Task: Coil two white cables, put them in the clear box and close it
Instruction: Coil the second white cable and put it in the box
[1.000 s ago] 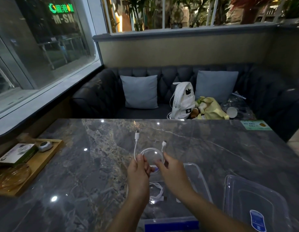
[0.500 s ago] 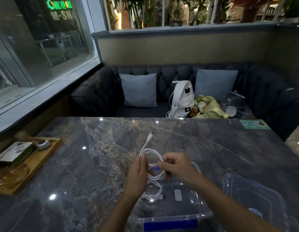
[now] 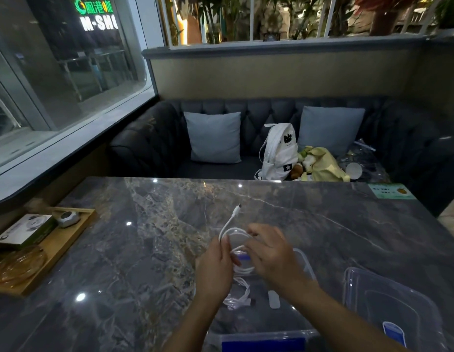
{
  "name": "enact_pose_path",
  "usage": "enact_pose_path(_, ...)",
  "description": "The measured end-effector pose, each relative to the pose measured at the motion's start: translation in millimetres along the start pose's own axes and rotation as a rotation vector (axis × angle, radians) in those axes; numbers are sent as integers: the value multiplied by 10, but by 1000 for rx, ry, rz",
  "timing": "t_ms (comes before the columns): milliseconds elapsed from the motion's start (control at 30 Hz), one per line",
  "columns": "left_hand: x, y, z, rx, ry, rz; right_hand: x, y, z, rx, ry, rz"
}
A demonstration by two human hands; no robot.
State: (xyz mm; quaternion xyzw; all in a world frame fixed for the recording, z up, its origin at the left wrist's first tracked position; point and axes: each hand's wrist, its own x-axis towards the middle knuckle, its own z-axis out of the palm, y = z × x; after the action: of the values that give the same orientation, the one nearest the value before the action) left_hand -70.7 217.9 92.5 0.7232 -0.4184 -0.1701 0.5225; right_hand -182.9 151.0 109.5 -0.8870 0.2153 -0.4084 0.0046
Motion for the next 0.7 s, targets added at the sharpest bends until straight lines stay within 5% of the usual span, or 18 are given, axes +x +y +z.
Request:
enact_pose_path(267,50,127,-36,-233,-116,-126,64,-70,-36,644,106,604)
enact_pose_path(400,29,121,-26,-108,-18,-38,73,15,-87,241,-19,173)
enact_pose_path(600,-37,157,27,-134,-63,-40,93,57,-63,-5,0,-21)
enact_pose_path(700,-27,166,23,-310,-114,-214,88,90,-55,-73,70,-119)
